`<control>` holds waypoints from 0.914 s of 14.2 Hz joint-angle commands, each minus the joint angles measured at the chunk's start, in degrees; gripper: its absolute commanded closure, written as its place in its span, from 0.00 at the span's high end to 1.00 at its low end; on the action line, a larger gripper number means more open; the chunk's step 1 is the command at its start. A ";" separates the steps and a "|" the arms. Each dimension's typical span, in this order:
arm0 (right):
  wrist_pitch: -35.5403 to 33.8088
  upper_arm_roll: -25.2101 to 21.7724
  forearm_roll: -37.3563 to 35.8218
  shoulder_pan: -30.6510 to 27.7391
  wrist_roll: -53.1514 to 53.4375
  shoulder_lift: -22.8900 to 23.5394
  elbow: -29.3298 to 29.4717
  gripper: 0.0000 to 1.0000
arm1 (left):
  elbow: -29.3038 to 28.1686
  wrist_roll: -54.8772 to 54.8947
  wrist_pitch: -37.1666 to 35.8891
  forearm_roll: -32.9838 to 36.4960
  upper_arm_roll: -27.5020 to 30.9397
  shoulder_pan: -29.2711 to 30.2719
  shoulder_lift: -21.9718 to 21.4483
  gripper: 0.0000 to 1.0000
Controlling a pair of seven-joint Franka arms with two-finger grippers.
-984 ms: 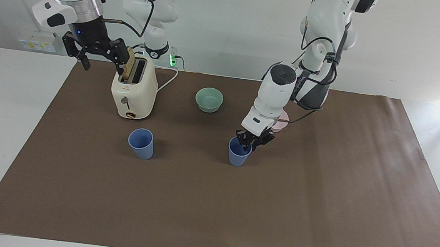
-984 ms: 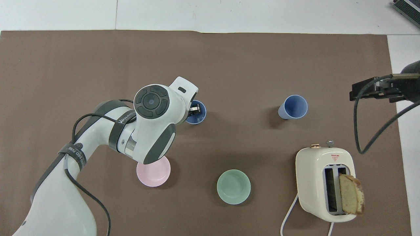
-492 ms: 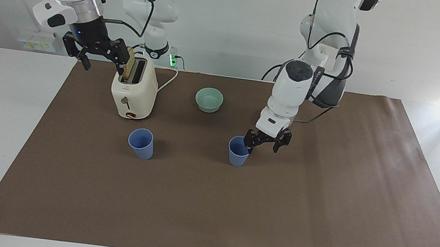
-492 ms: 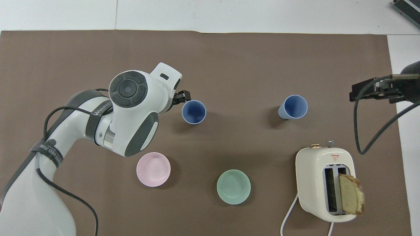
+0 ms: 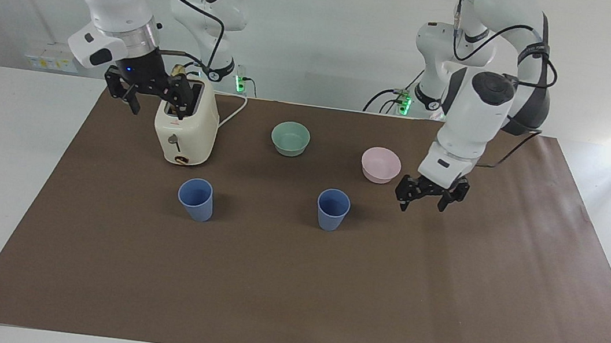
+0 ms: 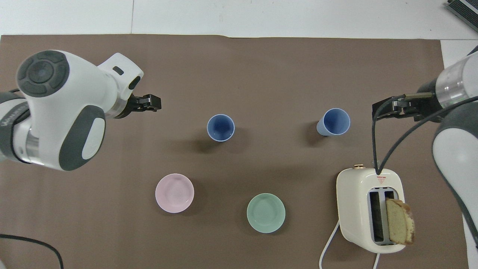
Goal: Stack blue cups with both arms
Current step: 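Withdraw the left gripper while the right gripper grasps the other blue cup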
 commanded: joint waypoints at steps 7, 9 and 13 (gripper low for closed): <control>17.38 0.24 0.37 6.67 3.42 5.60 -10.91 1.00 | -0.36 19.96 -12.91 -1.31 -0.34 9.53 -9.71 1.00; 19.41 0.24 -0.06 8.07 3.86 8.59 -10.92 1.00 | 1.91 20.06 -16.06 -1.58 -0.16 9.97 -11.12 1.00; 24.07 0.15 -0.68 8.16 3.87 11.32 -12.85 1.00 | 9.47 19.80 -23.45 -3.68 -0.16 9.97 -10.95 1.00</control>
